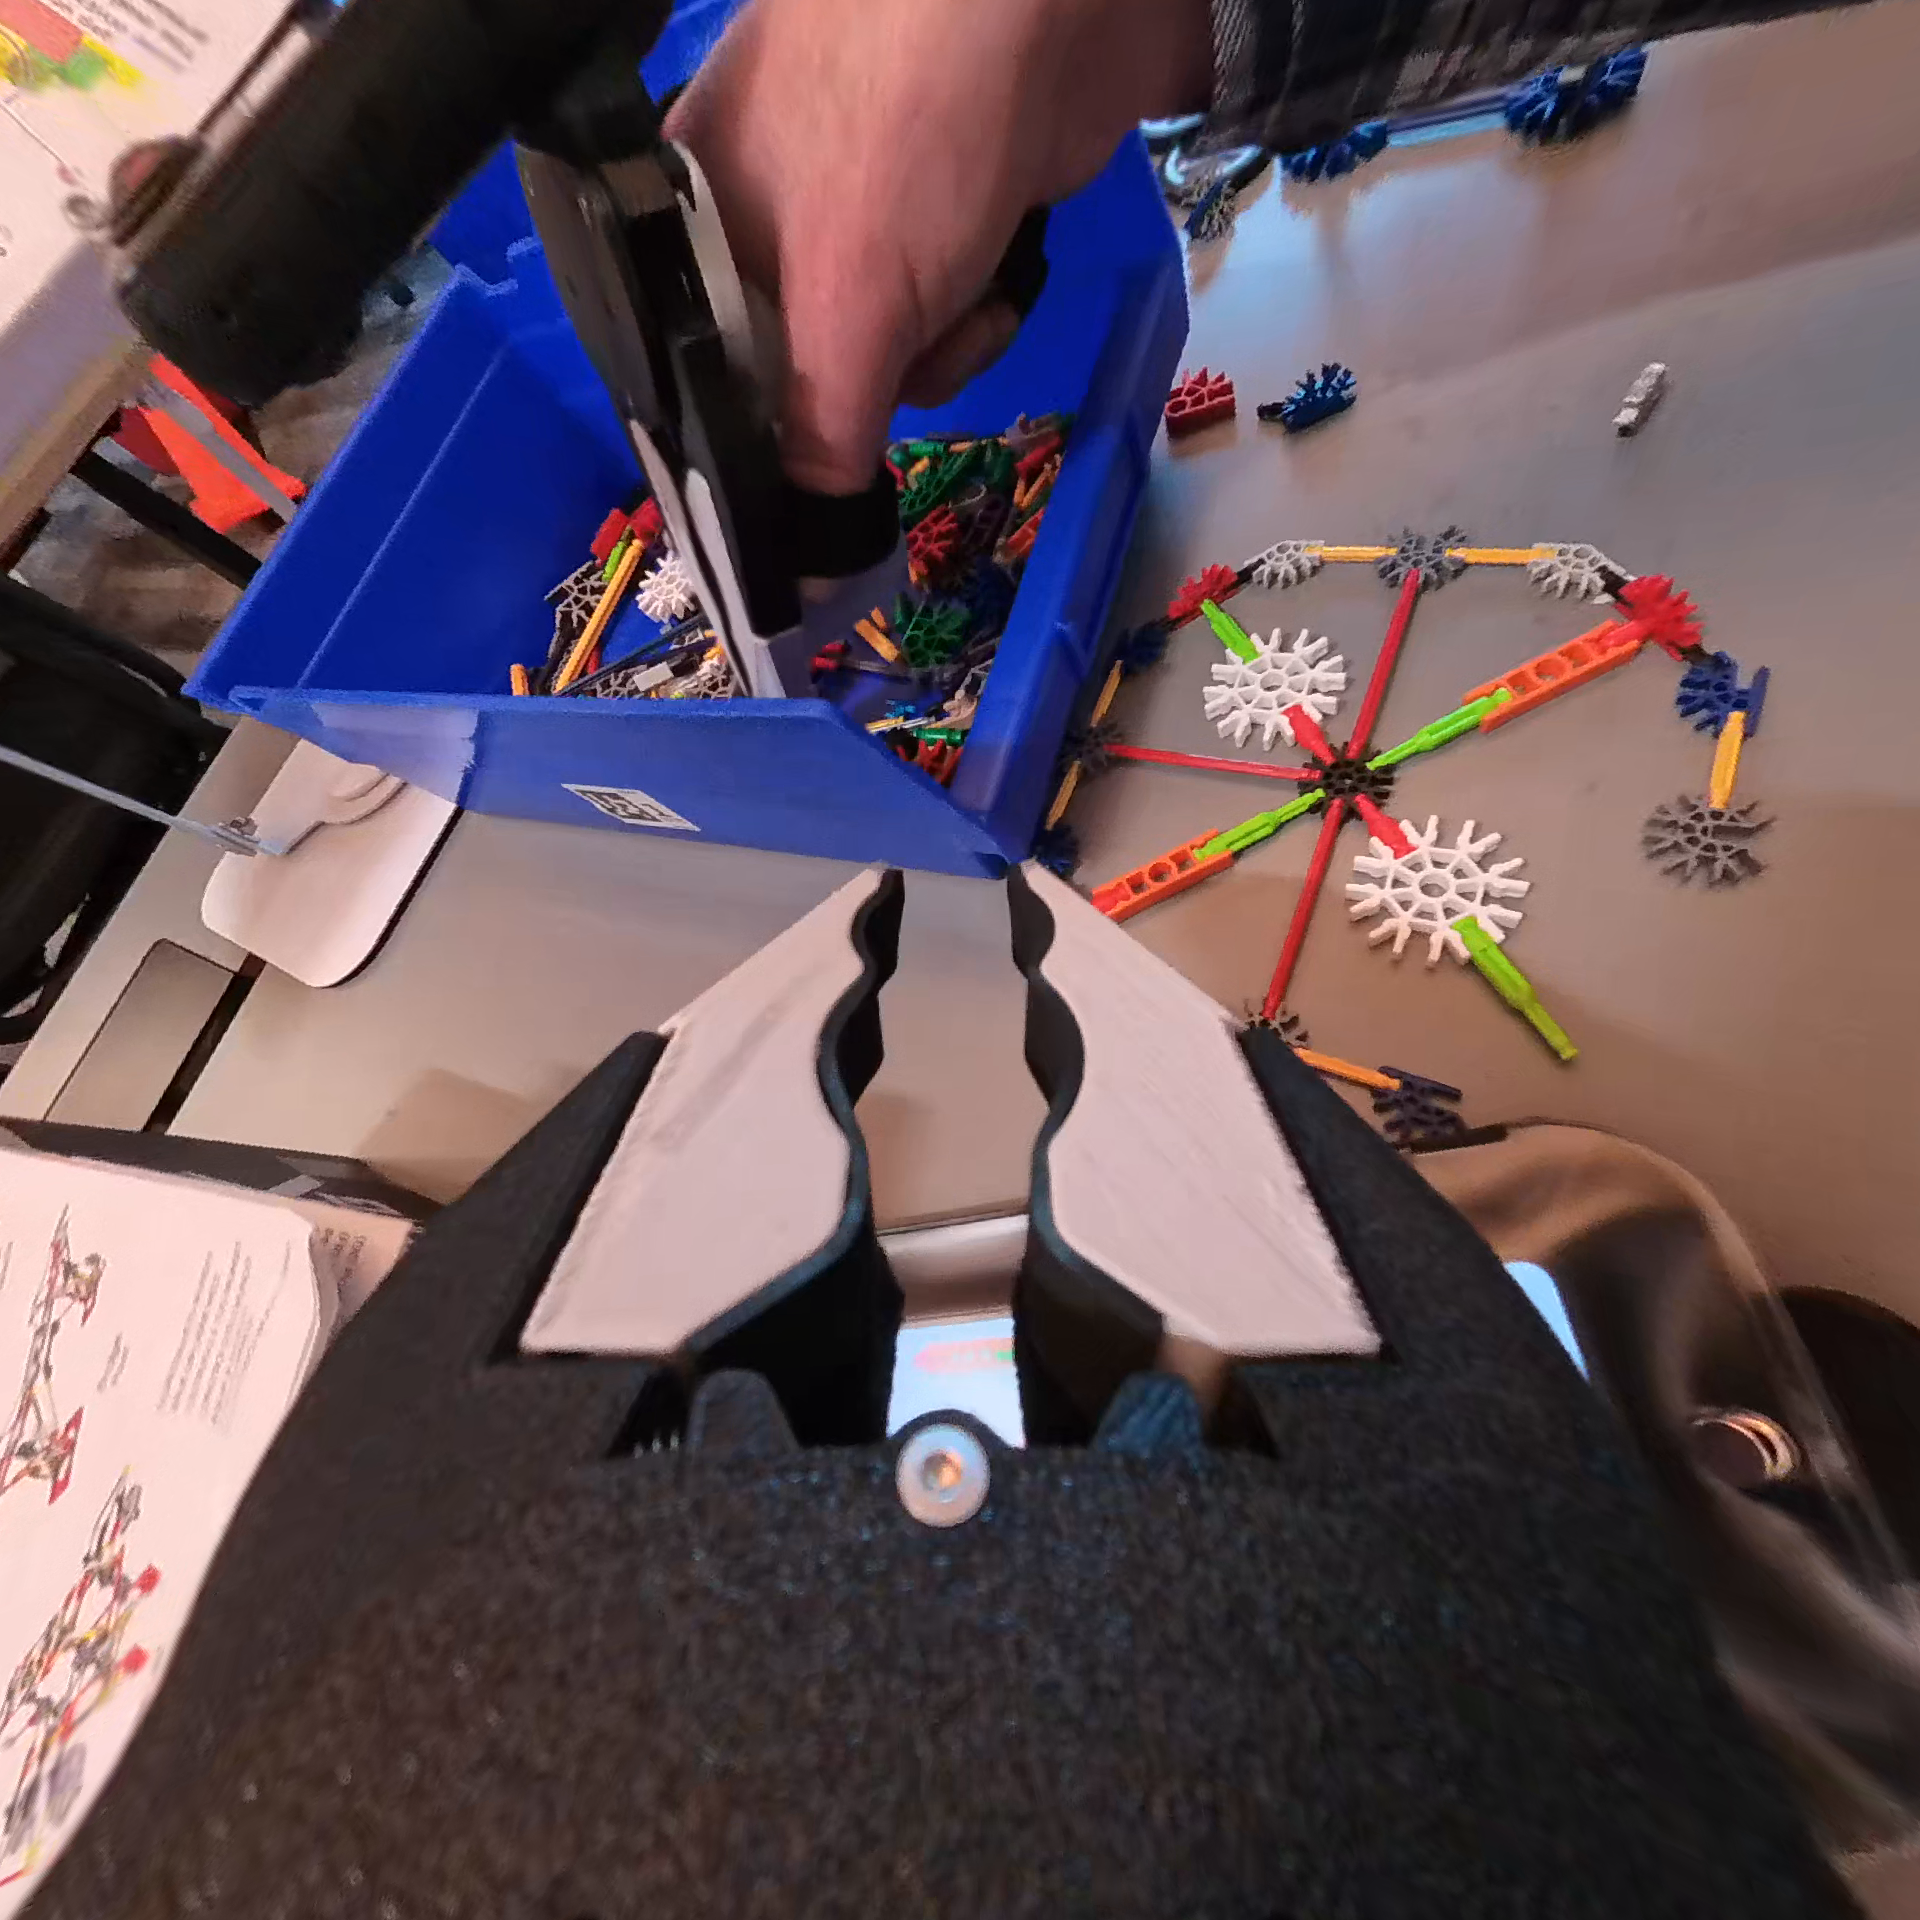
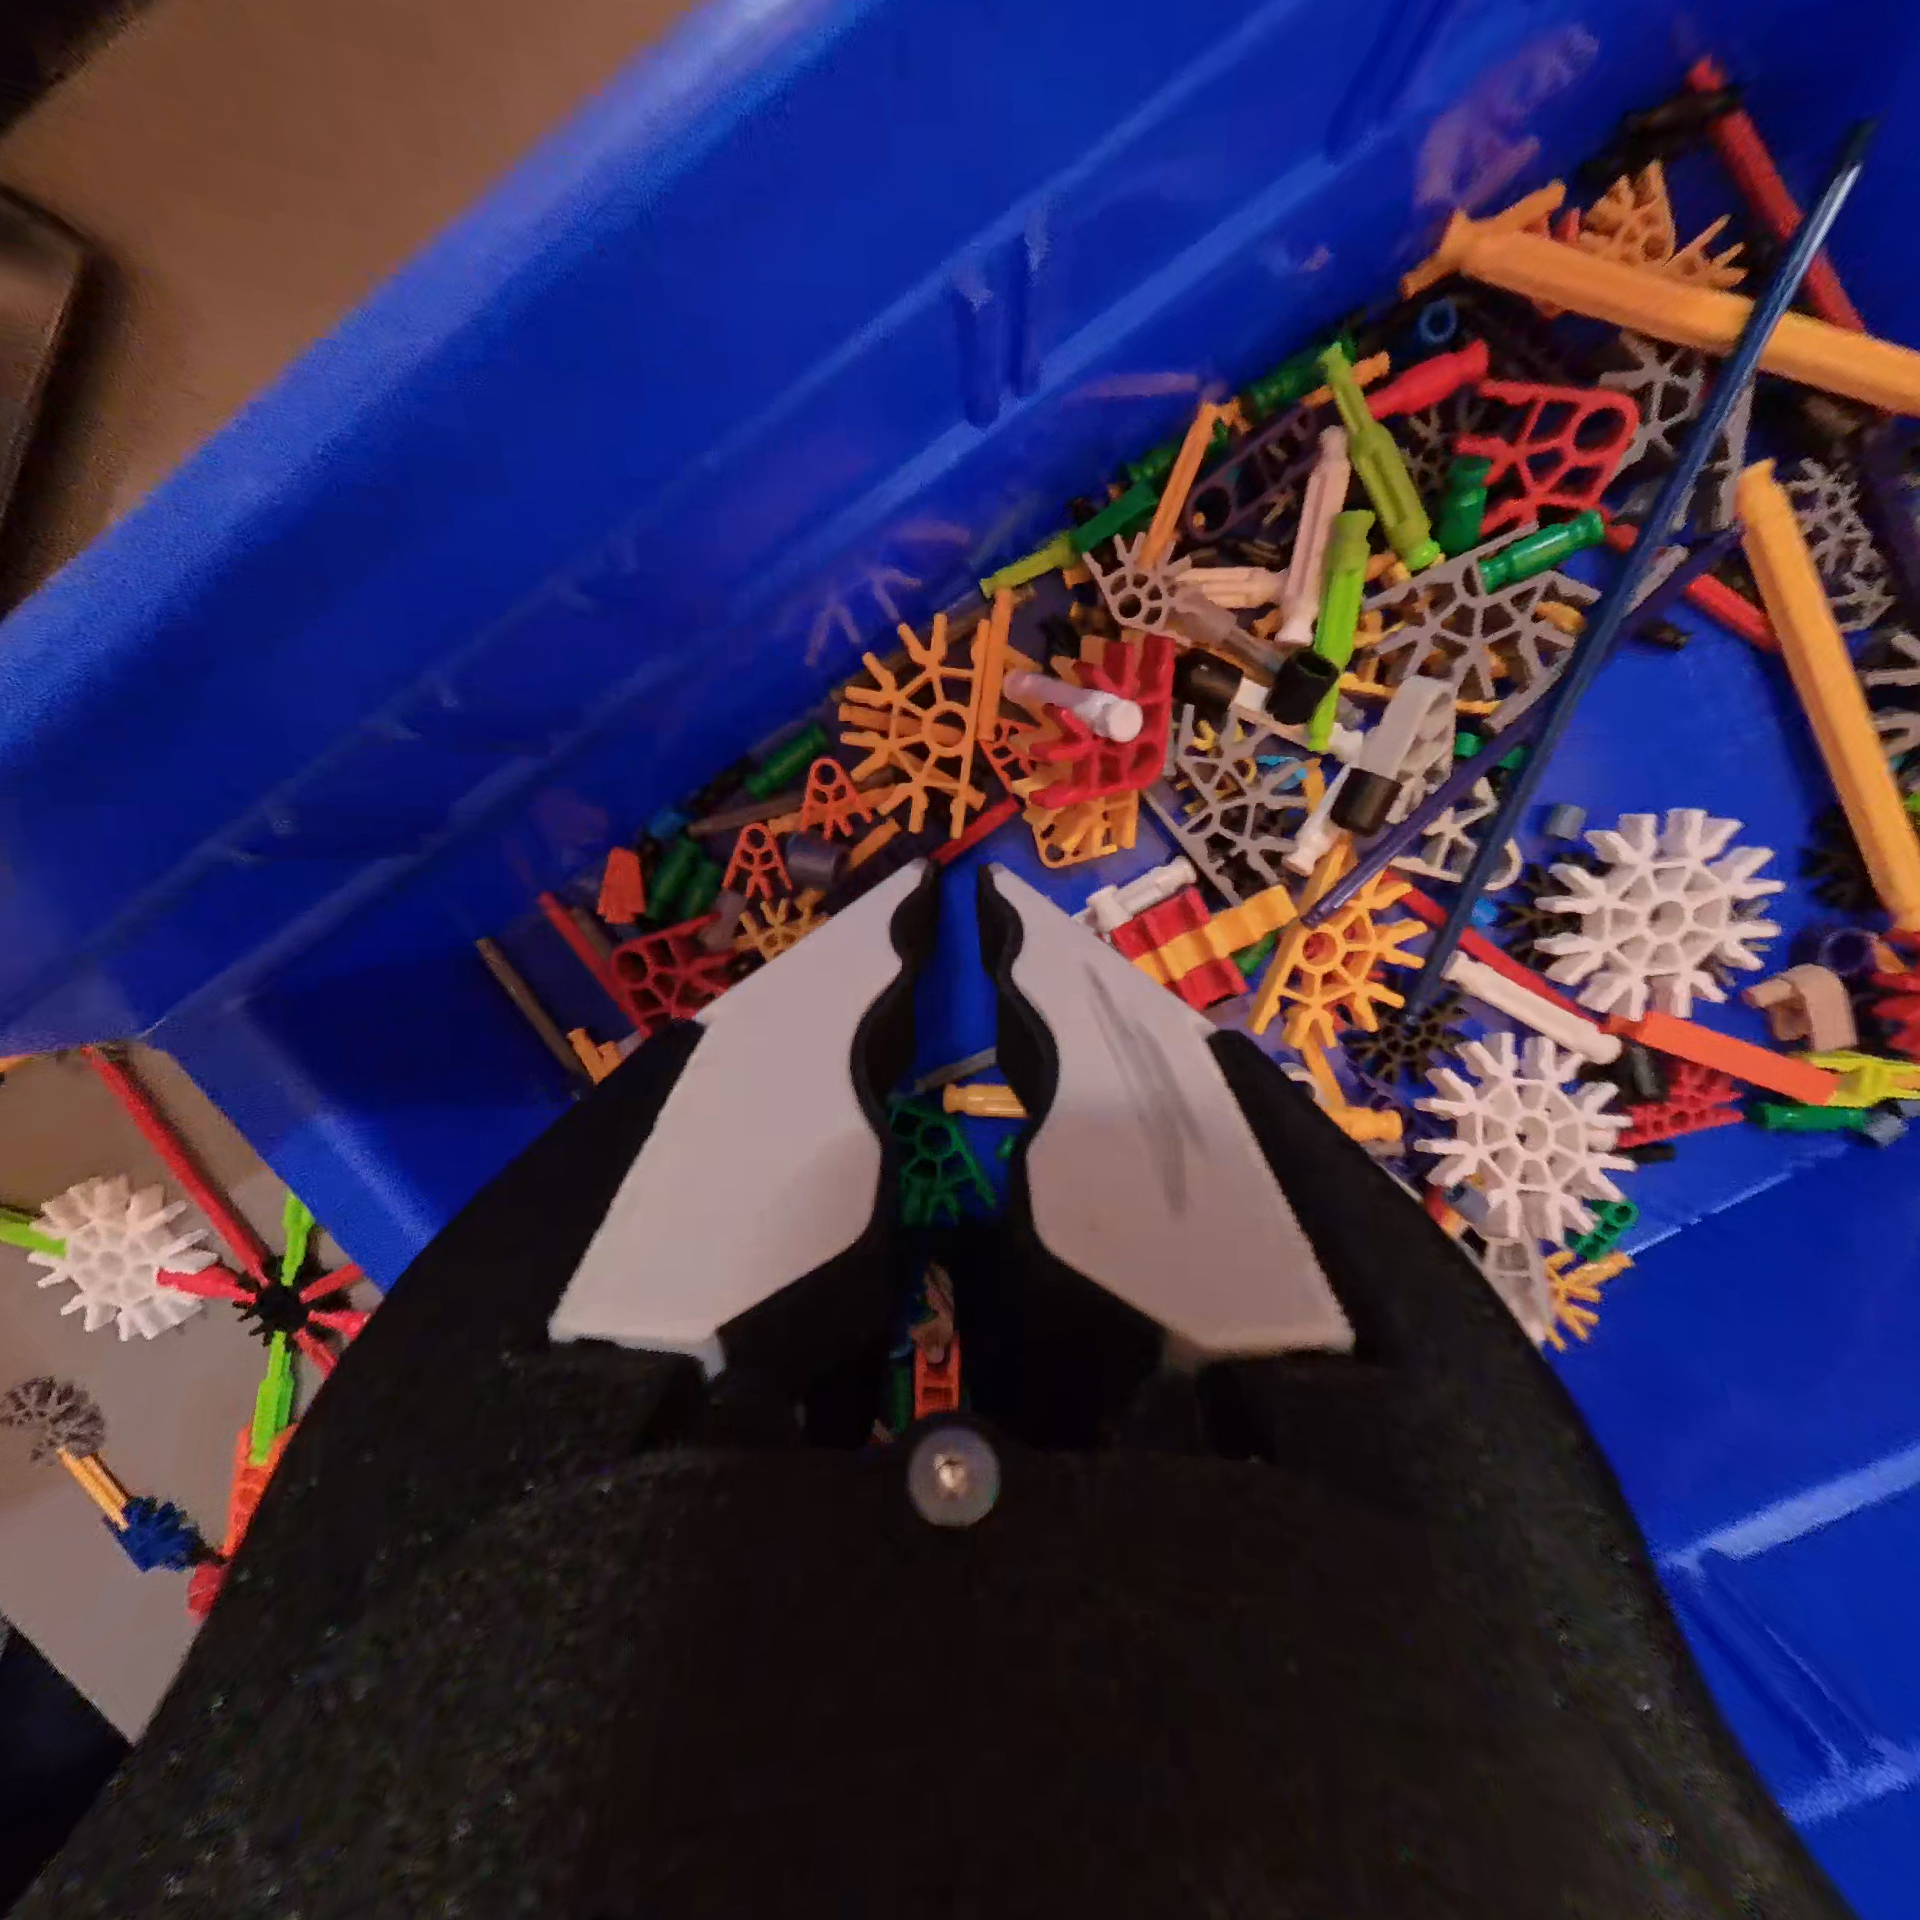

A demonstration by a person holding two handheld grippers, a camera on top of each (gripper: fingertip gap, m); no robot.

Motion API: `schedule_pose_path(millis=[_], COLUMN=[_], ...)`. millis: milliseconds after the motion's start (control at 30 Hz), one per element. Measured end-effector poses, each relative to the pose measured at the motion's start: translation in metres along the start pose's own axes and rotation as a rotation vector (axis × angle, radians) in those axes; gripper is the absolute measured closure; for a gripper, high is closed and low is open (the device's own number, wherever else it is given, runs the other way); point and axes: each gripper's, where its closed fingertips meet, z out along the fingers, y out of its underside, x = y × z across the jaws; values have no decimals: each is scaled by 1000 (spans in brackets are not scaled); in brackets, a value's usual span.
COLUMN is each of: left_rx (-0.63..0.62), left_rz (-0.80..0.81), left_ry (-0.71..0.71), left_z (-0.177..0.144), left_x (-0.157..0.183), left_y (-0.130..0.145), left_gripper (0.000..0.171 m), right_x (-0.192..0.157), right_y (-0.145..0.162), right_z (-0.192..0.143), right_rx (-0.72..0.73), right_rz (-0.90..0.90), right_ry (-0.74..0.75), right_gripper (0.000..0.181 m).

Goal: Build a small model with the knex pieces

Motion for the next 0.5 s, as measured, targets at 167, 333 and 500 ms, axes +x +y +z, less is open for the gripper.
schedule_pose_path(millis=[167, 333, 500], left_rx=[8, 16, 24], left_rz=[-5, -12, -10], left_ry=[7, 4, -6], left_z=[0, -2, -7], left_x=[-1, -3, -4], left_y=[5, 7, 6], left_gripper=[152, 152, 152], right_x=[-2, 4, 3], right_y=[-4, 4, 4], right_z=[4, 3, -6], right_rx=[26, -58, -57], right_rz=[45, -25, -15], right_ry=[-26, 45, 37], right_gripper=[175, 181, 180])
